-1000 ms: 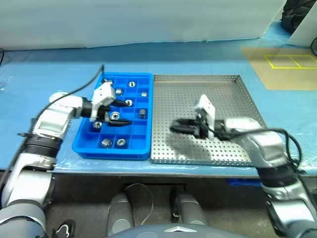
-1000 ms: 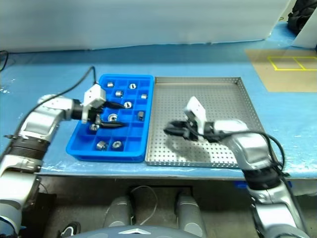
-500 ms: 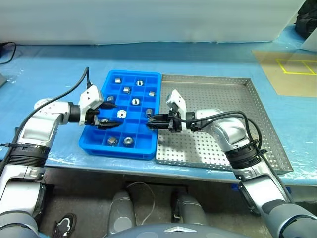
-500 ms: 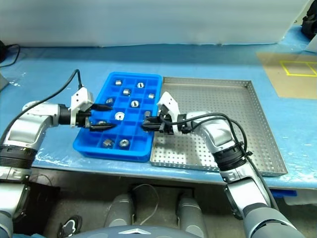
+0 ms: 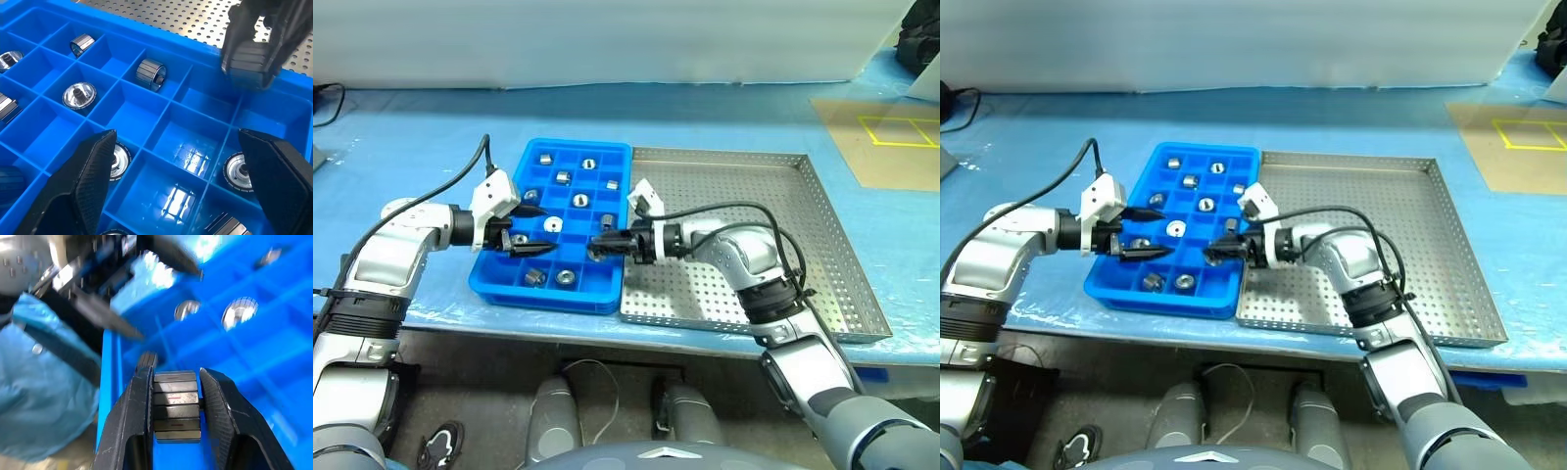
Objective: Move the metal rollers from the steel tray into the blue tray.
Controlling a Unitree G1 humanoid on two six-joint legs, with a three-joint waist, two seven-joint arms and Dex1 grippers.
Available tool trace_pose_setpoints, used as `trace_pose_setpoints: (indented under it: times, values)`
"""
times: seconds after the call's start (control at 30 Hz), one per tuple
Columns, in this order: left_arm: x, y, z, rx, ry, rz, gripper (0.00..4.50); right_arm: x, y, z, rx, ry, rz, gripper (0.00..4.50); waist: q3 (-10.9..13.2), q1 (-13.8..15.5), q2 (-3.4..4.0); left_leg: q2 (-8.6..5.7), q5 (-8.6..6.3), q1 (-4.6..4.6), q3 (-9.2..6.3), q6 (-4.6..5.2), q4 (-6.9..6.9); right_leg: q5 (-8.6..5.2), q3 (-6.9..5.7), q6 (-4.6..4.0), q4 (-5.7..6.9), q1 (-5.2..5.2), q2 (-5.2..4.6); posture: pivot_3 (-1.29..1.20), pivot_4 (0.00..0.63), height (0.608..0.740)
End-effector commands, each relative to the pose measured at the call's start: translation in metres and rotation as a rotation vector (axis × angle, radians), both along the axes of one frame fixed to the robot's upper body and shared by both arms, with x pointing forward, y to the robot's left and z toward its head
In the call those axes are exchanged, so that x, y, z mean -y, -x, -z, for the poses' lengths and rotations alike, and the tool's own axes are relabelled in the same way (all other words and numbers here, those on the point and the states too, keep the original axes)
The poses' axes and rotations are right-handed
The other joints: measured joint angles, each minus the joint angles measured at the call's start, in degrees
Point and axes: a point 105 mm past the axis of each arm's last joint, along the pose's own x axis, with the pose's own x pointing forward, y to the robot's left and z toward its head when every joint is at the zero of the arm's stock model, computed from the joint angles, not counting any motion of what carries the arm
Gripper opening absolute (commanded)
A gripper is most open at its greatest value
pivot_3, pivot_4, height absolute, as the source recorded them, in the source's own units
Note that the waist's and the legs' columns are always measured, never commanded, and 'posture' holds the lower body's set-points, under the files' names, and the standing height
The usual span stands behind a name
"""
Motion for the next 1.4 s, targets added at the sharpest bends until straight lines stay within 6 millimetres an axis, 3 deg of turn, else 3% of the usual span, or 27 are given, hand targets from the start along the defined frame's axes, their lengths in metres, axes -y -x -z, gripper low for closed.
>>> trace_pose_setpoints:
  times: [0.03,0.2,0.33,0.43,0.53,0.63,0.77,0.97,1.0,1.03,1.13,1.3,1.4]
  values:
    - [-0.010,-0.006,-0.018,0.065,-0.003,-0.033,4.22,-0.009,-0.024,-0.030,0.104,-0.068,0.097,1.03,0.0,-0.1,0.00,0.00,0.01,0.01,0.00,-0.02,0.00,0.00,0.01,0.00,0.03,-0.02,0.01,-0.07,0.150,0.740]
    - [-0.018,-0.009,-0.019,0.070,-0.015,-0.051,4.22,-0.019,-0.020,-0.036,0.099,-0.097,0.053,1.03,0.0,0.1,-0.01,-0.03,0.06,-0.11,0.00,-0.11,-0.02,-0.01,0.03,-0.01,0.12,-0.16,0.00,-0.07,0.150,0.740]
    - [-0.013,-0.008,-0.017,0.064,-0.007,-0.034,4.22,-0.007,0.016,-0.022,0.025,-0.056,-0.140,1.03,0.0,0.4,-0.02,-0.03,0.06,-0.26,-0.01,-0.10,-0.01,0.00,-0.01,-0.01,0.11,-0.24,-0.01,-0.07,0.150,0.740]
    - [-0.010,-0.006,-0.014,0.054,-0.007,-0.024,4.22,0.006,0.028,-0.012,-0.034,-0.041,-0.183,1.03,0.0,0.5,-0.03,-0.02,0.04,-0.30,-0.03,-0.07,-0.01,0.00,-0.05,0.00,0.05,-0.22,-0.01,-0.08,0.150,0.740]
    - [-0.008,-0.005,-0.011,0.044,-0.007,-0.015,4.22,0.012,0.030,0.004,-0.078,0.001,-0.173,1.03,0.0,0.2,-0.03,-0.02,0.07,-0.24,-0.03,-0.11,0.01,0.00,-0.01,0.00,0.12,-0.23,-0.01,-0.08,0.150,0.740]
    - [-0.008,-0.007,-0.011,0.044,-0.007,-0.015,4.22,0.005,0.028,0.012,-0.092,0.019,-0.160,1.03,0.0,-0.1,-0.03,-0.01,0.14,-0.12,-0.03,-0.24,0.00,-0.01,0.04,0.01,0.25,-0.26,0.01,-0.09,0.150,0.740]
    - [-0.005,-0.008,-0.011,0.043,-0.012,-0.002,4.22,-0.004,0.031,0.018,-0.147,0.013,-0.171,1.03,0.0,0.1,-0.03,0.02,0.19,-0.09,-0.03,-0.31,-0.01,-0.07,0.06,0.10,0.33,-0.30,0.05,-0.09,0.150,0.740]
    - [-0.005,-0.007,-0.011,0.042,-0.012,0.003,4.22,-0.003,0.030,0.025,-0.127,0.047,-0.163,1.03,0.0,0.3,-0.04,-0.03,0.18,-0.21,-0.03,-0.29,0.01,0.00,0.04,-0.01,0.30,-0.30,-0.01,-0.08,0.150,0.740]
    - [-0.005,-0.006,-0.010,0.041,-0.012,0.004,4.22,-0.002,0.028,0.025,-0.114,0.050,-0.157,1.76,0.0,0.3,-0.04,-0.03,0.18,-0.20,-0.03,-0.29,0.01,0.00,0.04,-0.01,0.29,-0.30,-0.01,-0.08,0.150,0.740]
    - [-0.005,-0.006,-0.010,0.039,-0.012,0.005,4.22,-0.001,0.027,0.025,-0.107,0.052,-0.157,2.00,0.0,0.2,-0.04,-0.02,0.18,-0.20,-0.03,-0.29,0.00,-0.01,0.04,-0.01,0.30,-0.31,0.00,-0.08,0.150,0.740]
    - [-0.004,-0.004,-0.009,0.036,-0.011,0.008,4.22,0.004,0.029,0.019,-0.149,0.025,-0.162,2.95,0.0,0.2,-0.05,-0.02,0.18,-0.19,-0.03,-0.29,0.00,-0.01,0.04,0.00,0.31,-0.32,0.00,-0.08,0.150,0.740]
    - [0.000,-0.002,-0.008,0.027,0.005,0.016,4.22,0.015,0.027,-0.004,-0.053,0.001,-0.147,2.95,0.0,0.3,-0.05,-0.03,0.18,-0.20,-0.03,-0.29,0.01,0.00,0.05,-0.01,0.31,-0.32,0.00,-0.09,0.150,0.740]
    - [0.005,0.000,-0.005,0.019,0.018,0.028,4.22,0.029,0.022,-0.040,0.065,-0.060,-0.113,2.95,0.0,0.3,-0.06,-0.02,0.18,-0.22,-0.03,-0.29,0.01,0.00,0.05,-0.01,0.31,-0.33,0.00,-0.10,0.150,0.740]
